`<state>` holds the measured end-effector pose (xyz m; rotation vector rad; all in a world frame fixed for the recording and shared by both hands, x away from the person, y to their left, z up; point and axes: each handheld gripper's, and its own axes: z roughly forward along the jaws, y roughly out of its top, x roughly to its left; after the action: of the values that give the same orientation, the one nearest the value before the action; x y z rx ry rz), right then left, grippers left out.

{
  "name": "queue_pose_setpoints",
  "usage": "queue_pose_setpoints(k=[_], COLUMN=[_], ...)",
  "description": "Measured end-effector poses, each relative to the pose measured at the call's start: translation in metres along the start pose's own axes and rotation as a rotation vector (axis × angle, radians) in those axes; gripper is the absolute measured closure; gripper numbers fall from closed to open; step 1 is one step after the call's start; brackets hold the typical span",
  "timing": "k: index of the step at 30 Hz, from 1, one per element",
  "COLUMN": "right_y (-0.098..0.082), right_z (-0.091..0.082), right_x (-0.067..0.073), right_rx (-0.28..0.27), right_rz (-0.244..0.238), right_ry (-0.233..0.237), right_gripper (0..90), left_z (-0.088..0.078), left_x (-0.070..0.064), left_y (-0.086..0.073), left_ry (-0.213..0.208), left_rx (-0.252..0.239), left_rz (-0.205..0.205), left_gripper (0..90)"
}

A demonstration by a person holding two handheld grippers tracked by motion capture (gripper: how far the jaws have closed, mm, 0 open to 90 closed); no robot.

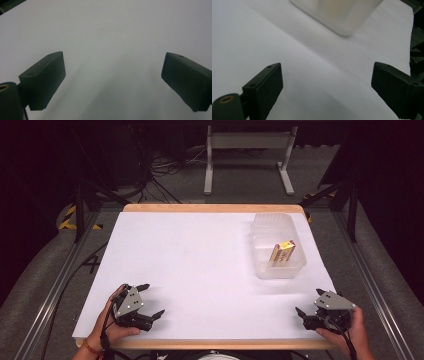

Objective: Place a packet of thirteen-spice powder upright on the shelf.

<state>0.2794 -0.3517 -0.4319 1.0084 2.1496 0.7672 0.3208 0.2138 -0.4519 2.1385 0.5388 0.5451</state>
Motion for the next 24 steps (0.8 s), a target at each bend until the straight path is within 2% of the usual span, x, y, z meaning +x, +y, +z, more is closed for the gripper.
queue_pose_setpoints(k=[2, 5, 8, 13, 18, 24], right_y=[-0.003, -0.011, -0.016, -0.016, -0.017, -0.017], right_z=[-0.001, -0.002, -0.005, -0.008, -0.006, -0.008], right_x=[0.0, 0.0, 0.0, -0.001, 0.002, 0.005], right_rx=[-0.003, 0.012, -0.006, -0.04, -0.012, -0.015], right_rz=[0.006, 0.026, 0.061, 0.072, 0.07, 0.07], right_ry=[-0.003, -0.017, -0.011, -0.023, -0.036, -0.047], right_gripper=[11.1, 11.3, 11.3, 11.3, 11.0, 10.7], left_z=[0.0, 0.001, 0.0, -0.001, 0.0, -0.003], left_x=[0.0, 0.0, 0.0, 0.0, 0.0, 0.002], left_y=[0.0, 0.001, 0.001, 0.001, 0.001, 0.001], left_ry=[0.0, -0.005, -0.001, 0.001, -0.002, 0.008], left_rx=[0.003, 0.002, 0.002, -0.002, -0.004, -0.022], left_rz=[0.008, -0.005, 0.001, 0.006, 0.008, 0.006], left_gripper=[6.2, 6.2, 6.2, 6.3, 5.8, 6.0])
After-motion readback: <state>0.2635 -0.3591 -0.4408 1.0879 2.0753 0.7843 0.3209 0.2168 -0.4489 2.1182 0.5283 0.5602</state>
